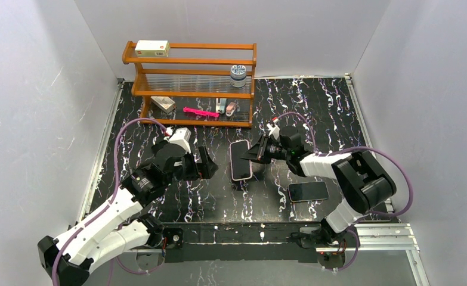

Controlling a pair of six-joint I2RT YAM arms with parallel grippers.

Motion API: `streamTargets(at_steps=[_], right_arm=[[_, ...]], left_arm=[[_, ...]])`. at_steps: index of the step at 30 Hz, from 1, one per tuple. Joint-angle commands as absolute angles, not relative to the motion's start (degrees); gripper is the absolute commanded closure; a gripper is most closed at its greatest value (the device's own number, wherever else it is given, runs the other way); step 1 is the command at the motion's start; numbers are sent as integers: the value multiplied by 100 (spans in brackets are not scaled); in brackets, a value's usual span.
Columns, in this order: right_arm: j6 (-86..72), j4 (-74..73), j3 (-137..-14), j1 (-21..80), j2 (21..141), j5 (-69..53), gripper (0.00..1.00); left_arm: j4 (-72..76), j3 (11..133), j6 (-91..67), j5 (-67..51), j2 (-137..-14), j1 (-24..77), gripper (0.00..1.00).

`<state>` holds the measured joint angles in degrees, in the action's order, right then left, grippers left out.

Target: Put the phone into the phone case

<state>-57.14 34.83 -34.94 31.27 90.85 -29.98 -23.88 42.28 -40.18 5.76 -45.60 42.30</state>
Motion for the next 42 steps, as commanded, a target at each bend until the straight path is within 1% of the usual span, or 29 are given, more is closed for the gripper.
streamTargets(at_steps=[1,5,11,13,15,19,23,26,28,32,38,41,42], right_arm=[[-5040,3609,-3989,2990,9252,-2878,99],[-4631,2982,-4324,2849,9567,-2927,99],[-4440,2982,-4380,2600,9872,-3078,97],[-4417,2966,-4406,2534,9959,-3154,95],[-4403,2875,-4432,2485,10026,-3098,91],[-4420,2612,-4505,2411,10137,-2970,78],[-4400,2204,-4639,2357,10147,-2787,67],[-4325,1736,-4790,2333,10050,-2543,55],[-4307,1333,-4895,2330,9956,-2409,51],[-4276,472,-5178,2317,9683,-2057,38],[-4443,-655,-5309,2309,9049,-1375,23],[-4645,-1493,-5420,2305,8698,-933,11],[-4727,-1736,-5431,2306,8557,-803,6]], left_arm=[[-2612,4330,-3361,1079,-4284,4208,2],[-2644,4283,-3085,1316,-4067,4209,2],[-2769,4256,-2805,1586,-4005,4207,2],[-2785,4216,-2751,1643,-4022,4209,2],[-2786,4170,-2734,1711,-4037,4206,2],[-2786,4188,-2675,1745,-3997,4210,2],[-2800,4149,-2689,1862,-3873,4207,2],[-2824,4140,-2690,1887,-3832,4210,2],[-2851,4146,-2698,1907,-3831,4210,2],[-2863,4156,-2707,1942,-3834,4203,2],[-2881,4165,-2690,1929,-3808,4209,2],[-2884,4164,-2682,1950,-3785,4210,2],[-2891,4173,-2681,1951,-3787,4208,2]])
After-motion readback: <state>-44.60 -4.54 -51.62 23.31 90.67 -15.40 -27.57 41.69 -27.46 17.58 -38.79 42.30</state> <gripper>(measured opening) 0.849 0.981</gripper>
